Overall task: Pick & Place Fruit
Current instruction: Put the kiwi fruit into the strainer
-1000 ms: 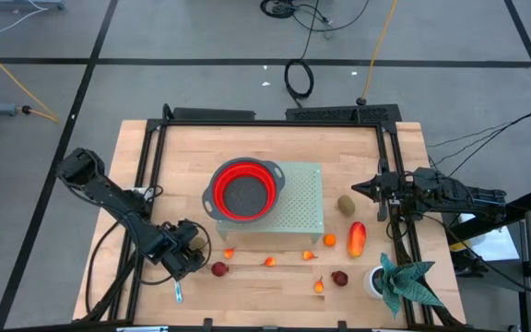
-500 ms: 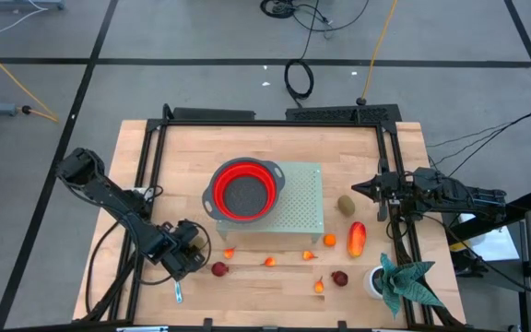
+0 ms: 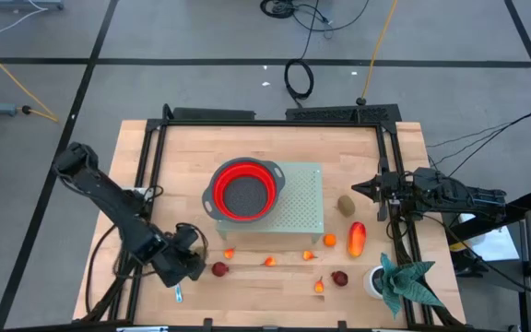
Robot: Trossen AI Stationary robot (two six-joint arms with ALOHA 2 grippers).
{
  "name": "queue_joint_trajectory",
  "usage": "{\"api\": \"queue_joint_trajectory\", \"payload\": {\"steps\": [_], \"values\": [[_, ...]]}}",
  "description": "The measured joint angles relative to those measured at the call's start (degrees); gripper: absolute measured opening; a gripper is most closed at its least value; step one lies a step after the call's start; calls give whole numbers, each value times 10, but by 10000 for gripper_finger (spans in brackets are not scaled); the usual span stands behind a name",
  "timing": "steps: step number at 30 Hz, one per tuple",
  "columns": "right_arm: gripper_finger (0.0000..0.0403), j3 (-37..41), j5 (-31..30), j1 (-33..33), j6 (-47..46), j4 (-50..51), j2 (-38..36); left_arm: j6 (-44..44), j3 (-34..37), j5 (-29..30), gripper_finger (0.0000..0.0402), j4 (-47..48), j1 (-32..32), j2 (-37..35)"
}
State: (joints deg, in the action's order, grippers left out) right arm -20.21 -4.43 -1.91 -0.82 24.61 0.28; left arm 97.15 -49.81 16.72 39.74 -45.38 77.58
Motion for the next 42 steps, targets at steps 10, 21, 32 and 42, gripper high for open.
{"api": "queue_joint_trajectory", "payload": {"steps": [10, 21, 32, 42], "values": [[0, 0, 0, 0, 0, 0, 0, -127, -45, 228, 199, -191, -33, -28], [0, 0, 0, 0, 0, 1, 0, -469, -45, 423, 191, -479, -39, -28], [0, 0, 0, 0, 0, 1, 0, -695, -45, 433, 209, -673, -39, -28], [0, 0, 0, 0, 0, 1, 0, -678, -45, 434, 211, -698, -30, -27]]}}
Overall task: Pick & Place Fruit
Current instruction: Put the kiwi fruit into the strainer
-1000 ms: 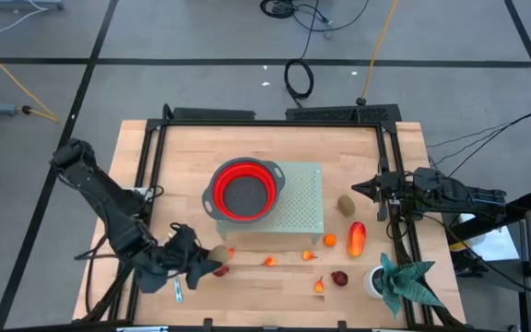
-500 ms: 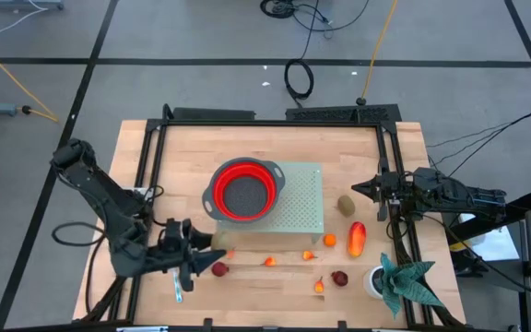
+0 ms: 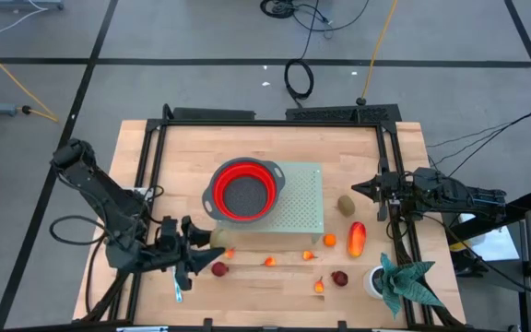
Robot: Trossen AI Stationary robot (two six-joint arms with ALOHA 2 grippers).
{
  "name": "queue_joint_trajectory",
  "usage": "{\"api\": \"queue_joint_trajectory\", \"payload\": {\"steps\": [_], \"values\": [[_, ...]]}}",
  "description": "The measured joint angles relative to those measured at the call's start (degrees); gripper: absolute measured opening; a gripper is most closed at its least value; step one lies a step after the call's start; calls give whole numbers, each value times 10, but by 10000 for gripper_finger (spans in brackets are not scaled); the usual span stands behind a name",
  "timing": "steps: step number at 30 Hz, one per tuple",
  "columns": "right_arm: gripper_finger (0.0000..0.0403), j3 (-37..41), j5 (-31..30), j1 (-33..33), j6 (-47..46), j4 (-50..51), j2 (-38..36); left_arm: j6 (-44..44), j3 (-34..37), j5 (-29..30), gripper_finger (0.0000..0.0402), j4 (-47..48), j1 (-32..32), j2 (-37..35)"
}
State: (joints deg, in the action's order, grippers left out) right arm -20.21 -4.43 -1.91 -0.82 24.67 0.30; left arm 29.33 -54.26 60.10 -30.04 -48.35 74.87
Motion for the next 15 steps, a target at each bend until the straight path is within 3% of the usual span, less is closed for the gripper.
{"api": "queue_joint_trajectory", "payload": {"steps": [15], "values": [[0, 0, 0, 0, 0, 0, 0, 159, 0, 52, 211, -154, 75, 0]]}}
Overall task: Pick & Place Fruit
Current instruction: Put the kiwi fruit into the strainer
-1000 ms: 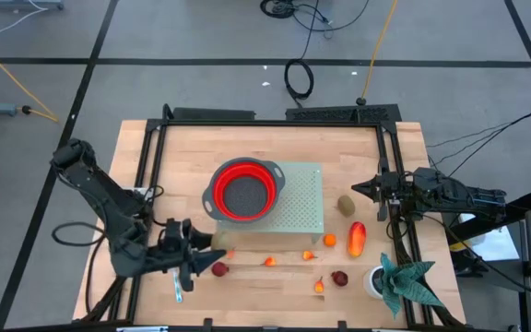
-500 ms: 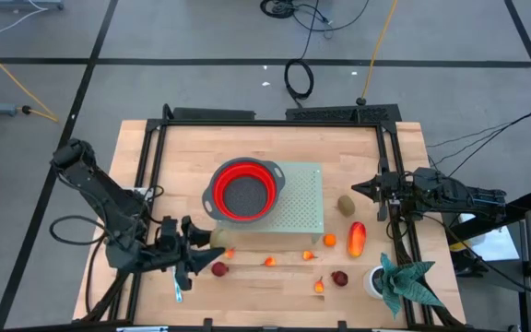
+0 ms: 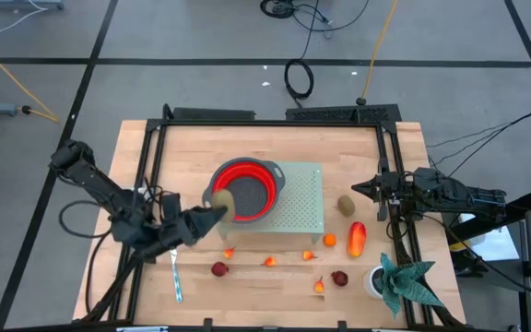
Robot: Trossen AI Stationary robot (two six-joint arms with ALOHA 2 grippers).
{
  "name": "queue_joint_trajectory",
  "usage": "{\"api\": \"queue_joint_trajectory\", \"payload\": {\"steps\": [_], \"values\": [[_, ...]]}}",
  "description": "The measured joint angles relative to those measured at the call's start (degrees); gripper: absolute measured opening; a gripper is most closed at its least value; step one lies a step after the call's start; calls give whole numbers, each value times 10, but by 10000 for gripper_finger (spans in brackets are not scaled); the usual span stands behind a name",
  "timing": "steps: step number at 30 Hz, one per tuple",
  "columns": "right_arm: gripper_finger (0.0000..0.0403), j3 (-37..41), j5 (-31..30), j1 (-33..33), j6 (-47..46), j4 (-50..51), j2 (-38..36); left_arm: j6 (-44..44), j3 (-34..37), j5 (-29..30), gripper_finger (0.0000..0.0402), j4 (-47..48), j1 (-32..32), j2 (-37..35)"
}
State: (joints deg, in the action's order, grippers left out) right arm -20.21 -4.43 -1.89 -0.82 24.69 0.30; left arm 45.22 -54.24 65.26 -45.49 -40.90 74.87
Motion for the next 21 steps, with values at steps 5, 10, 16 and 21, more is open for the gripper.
{"api": "queue_joint_trajectory", "payload": {"steps": [5, 10, 16, 21], "values": [[0, 0, 0, 0, 0, 0, 0, 56, 0, 0, 212, -27, 16, 0], [0, 0, 0, 0, 0, 0, 0, 104, 0, -1, 212, -28, 24, 0], [0, 0, 0, 0, 0, 0, 0, 80, 0, -8, 212, -23, 24, 0], [0, 0, 0, 0, 0, 0, 0, -123, 0, -62, 212, 17, 24, 0]]}}
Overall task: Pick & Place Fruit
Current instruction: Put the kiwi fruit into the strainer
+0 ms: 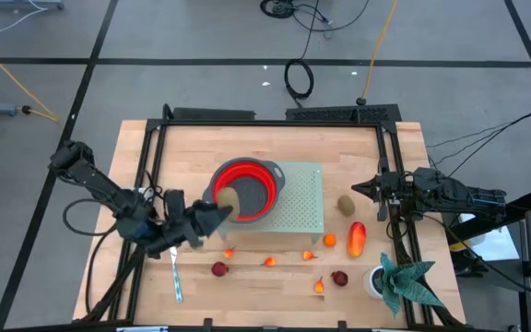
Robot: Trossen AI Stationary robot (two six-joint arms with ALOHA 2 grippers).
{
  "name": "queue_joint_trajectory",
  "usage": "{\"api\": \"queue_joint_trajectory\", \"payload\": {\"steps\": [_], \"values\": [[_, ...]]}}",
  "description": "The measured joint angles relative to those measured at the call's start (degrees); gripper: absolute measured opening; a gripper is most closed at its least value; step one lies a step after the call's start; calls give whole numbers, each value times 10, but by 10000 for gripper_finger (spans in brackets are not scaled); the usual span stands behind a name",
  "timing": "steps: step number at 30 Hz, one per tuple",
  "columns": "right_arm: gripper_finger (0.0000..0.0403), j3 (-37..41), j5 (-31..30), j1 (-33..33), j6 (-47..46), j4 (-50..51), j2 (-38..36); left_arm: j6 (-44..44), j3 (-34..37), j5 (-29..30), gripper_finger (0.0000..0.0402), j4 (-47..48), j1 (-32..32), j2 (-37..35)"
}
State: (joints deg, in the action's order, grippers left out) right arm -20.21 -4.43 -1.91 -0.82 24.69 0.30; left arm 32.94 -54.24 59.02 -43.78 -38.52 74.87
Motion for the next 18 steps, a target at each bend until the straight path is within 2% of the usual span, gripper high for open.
{"api": "queue_joint_trajectory", "payload": {"steps": [6, 12, 18], "values": [[0, 0, 0, 0, 0, 0, 0, -193, 0, -20, 212, 68, -1, 0], [0, 0, 0, 0, 0, 0, 0, -308, 0, 11, 211, 120, 12, 0], [0, 0, 0, 0, 0, 0, 0, -413, 0, 25, 212, 124, 54, 0]]}}
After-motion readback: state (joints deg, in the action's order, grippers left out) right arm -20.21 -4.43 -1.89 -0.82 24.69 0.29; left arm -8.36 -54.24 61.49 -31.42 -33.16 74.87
